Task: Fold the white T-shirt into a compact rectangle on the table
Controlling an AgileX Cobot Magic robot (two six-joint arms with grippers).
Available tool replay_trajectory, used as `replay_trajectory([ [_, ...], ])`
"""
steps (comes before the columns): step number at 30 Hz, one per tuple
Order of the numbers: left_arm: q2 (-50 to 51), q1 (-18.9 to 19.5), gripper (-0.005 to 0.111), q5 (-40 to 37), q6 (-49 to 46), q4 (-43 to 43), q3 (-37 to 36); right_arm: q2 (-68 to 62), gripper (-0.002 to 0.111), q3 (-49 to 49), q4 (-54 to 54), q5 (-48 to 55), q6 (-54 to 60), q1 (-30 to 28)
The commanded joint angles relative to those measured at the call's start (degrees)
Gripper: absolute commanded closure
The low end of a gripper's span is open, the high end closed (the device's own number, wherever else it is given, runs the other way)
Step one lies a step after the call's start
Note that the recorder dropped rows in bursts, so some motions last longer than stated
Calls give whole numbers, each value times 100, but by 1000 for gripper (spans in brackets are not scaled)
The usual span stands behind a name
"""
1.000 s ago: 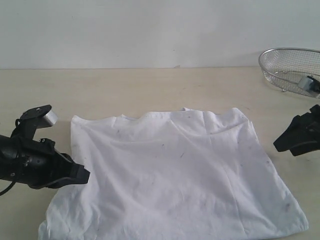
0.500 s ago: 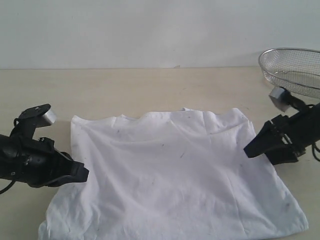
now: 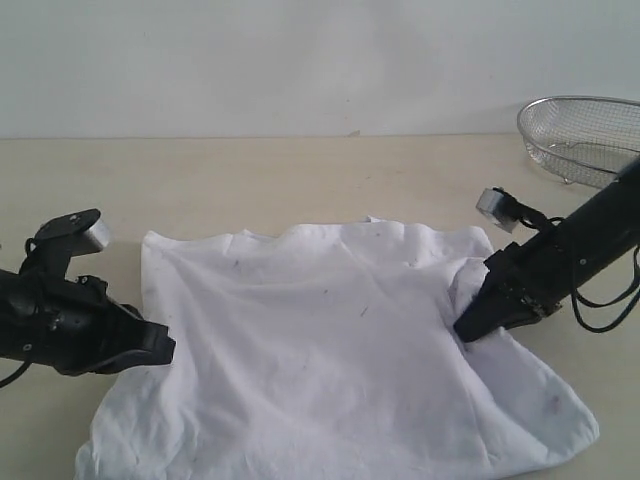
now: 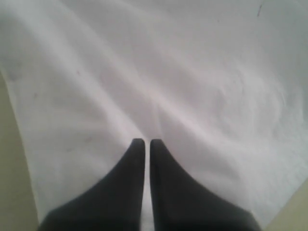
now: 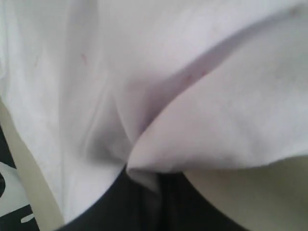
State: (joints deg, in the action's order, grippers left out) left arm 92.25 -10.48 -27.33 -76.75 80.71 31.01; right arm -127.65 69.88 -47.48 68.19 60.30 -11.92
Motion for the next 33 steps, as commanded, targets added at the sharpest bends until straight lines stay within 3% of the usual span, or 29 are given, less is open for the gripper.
replay_trajectory([
  [1,588,-6,102,184,154,54,5,-312,109,-120,1632,-1094,-727,-22],
  [5,1443,-35,102,-388,154,131,259,233,109,-120,3164,-1569,-2186,-108],
  [10,1803,-541,102,-416,154,315,631,807,109,-120,2758,-1638,-2263,-772],
  [15,1910,-820,102,-414,194,428,909,1085,109,-120,2203,-1311,-1964,-790],
  [23,1910,-820,102,-415,224,417,905,1770,109,-120,1283,-786,-1671,-388],
  [33,1910,-820,102,-403,233,417,905,2770,109,-120,1187,-863,-2444,866],
])
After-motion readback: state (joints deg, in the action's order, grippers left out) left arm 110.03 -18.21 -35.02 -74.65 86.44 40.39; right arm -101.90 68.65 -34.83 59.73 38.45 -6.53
